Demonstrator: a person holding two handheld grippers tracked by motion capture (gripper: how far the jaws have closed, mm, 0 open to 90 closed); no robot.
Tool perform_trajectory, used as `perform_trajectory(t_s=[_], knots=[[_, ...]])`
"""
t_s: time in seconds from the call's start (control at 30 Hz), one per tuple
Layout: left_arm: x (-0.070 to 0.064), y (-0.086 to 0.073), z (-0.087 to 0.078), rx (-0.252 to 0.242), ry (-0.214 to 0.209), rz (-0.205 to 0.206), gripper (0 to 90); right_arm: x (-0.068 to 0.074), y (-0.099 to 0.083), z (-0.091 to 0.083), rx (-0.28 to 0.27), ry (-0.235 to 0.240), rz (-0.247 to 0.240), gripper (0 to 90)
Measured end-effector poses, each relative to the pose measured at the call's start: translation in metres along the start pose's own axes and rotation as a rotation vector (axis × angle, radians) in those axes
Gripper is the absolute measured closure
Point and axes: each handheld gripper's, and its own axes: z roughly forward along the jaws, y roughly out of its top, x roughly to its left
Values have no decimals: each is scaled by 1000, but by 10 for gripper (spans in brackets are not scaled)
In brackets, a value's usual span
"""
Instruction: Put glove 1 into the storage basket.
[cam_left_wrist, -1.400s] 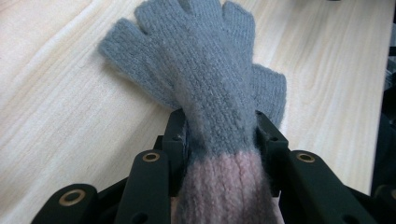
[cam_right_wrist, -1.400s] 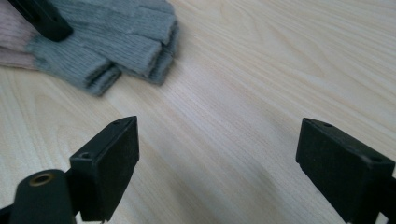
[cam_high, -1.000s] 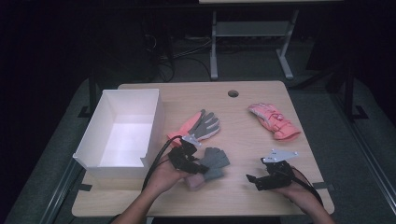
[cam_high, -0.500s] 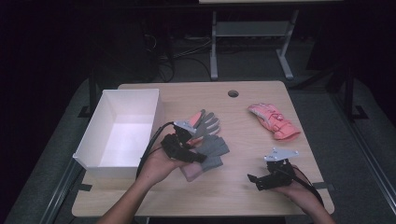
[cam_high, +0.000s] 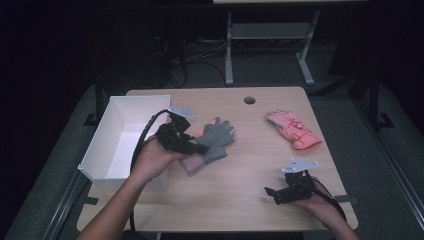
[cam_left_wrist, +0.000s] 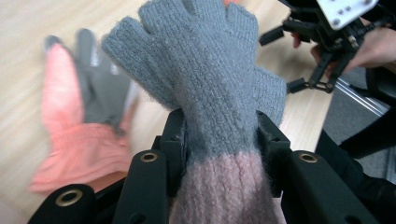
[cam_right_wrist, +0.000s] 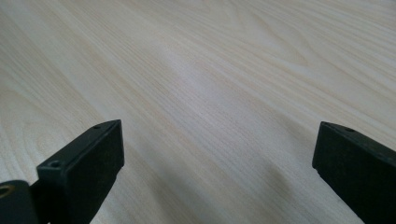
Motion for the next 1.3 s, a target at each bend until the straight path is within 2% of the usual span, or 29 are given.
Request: perform_trajectory(t_s=[0.13, 0.3, 0.33, 0.37, 0.4, 0.43, 0.5, 0.57, 0.77, 0.87, 0.97, 1.0, 1.03, 1.1, 1.17, 1.23, 1.3], knots=[[8, 1, -10, -22, 15, -15, 624, 1, 0, 0, -4, 3, -1, 18], [25, -1, -30, -43, 63, -46, 625, 1, -1, 2, 2, 4, -8, 18], [25, -1, -30, -43, 63, -46, 625, 0, -1, 2, 5, 2, -8, 18], [31, -2, -38, -47, 87, -51, 625, 0, -1, 2, 3, 2, -9, 18], [31, -2, -38, -47, 87, -51, 626, 0, -1, 2, 2, 2, -9, 18], [37, -3, -47, -63, 112, -63, 625, 0, -1, 2, 0, 1, -10, 18], [43, -5, -55, -76, 134, -82, 626, 0, -1, 2, 0, 2, -12, 19], [48, -8, -60, -81, 142, -88, 626, 0, -1, 2, 4, 2, -7, 19], [70, -23, -76, -114, 201, -156, 626, 0, 2, 4, 1, 10, -8, 19], [75, -28, -80, -124, 225, -175, 627, -1, 6, 5, -5, 14, -17, 19], [88, -37, -85, -135, 258, -214, 627, -2, 10, 5, -12, 21, -23, 19], [88, -37, -85, -135, 258, -214, 627, -2, 10, 4, -8, 19, -25, 19], [95, -43, -85, -138, 286, -241, 627, -3, 10, 4, -12, 21, -37, 19], [103, -49, -85, -132, 315, -268, 627, -4, 9, 3, -10, 32, -34, 19], [106, -52, -84, -135, 331, -282, 627, -5, 9, 3, -9, 35, -29, 19], [118, -61, -77, -118, 375, -315, 627, -8, 10, 4, -6, 42, -35, 19], [125, -67, -72, -116, 391, -337, 627, -8, 11, 5, -6, 45, -35, 19]])
